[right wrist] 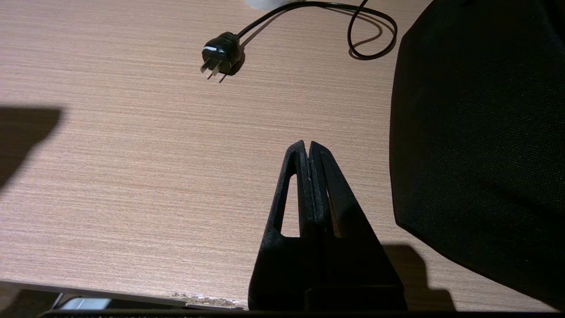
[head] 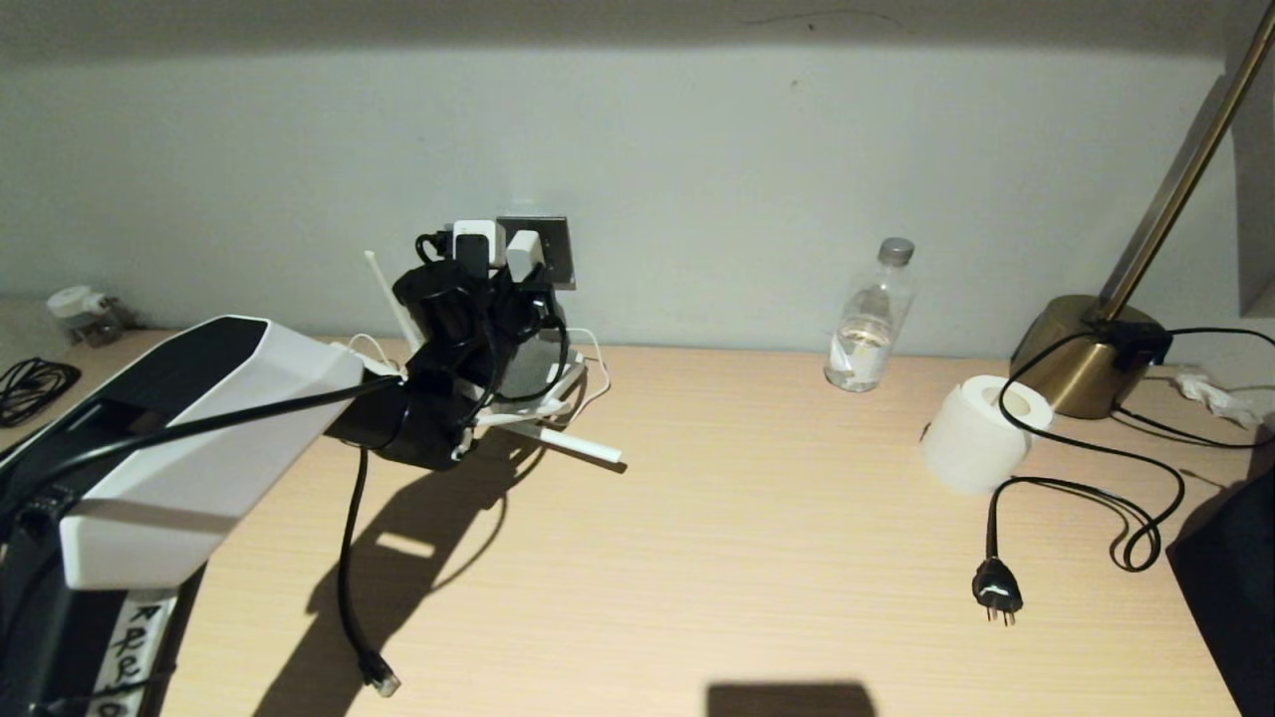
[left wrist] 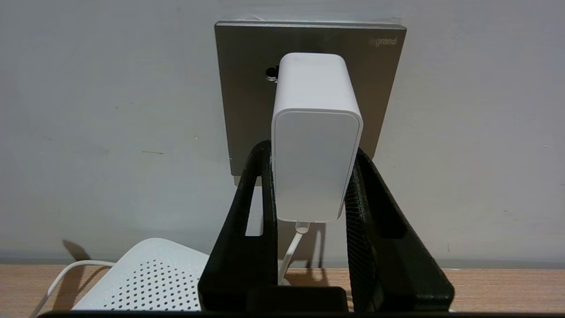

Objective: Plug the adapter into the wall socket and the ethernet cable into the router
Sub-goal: Plug plug into socket

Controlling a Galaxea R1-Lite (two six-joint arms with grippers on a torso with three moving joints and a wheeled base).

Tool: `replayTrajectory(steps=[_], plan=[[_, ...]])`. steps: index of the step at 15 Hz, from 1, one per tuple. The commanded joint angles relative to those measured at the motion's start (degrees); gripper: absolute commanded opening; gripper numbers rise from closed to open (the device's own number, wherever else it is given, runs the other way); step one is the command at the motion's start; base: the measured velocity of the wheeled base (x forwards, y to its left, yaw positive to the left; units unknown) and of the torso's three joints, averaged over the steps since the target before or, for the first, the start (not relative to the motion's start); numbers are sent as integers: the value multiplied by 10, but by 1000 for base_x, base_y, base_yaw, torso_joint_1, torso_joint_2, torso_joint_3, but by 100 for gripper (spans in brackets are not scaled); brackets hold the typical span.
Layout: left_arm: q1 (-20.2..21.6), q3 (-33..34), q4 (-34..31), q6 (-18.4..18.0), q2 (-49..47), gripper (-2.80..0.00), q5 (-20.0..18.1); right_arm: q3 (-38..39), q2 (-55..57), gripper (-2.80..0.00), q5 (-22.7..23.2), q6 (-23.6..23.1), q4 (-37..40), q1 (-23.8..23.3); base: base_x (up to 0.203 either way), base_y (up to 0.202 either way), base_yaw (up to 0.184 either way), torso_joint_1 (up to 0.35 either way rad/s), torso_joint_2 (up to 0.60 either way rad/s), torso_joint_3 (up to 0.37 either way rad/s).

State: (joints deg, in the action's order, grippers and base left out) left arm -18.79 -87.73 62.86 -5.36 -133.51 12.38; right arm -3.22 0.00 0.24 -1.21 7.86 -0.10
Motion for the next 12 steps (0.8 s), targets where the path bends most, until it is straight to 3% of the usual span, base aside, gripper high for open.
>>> replayTrajectory(steps=[1,12], plan=[[1,-8,-6,0,-1,-280,1,0,0,-280,0,-1,0,0,0,0,0,0,0,0],[2,-3,-6,0,-2,-280,5,0,0,-280,0,0,0,0,0,0,0,0,0,0]])
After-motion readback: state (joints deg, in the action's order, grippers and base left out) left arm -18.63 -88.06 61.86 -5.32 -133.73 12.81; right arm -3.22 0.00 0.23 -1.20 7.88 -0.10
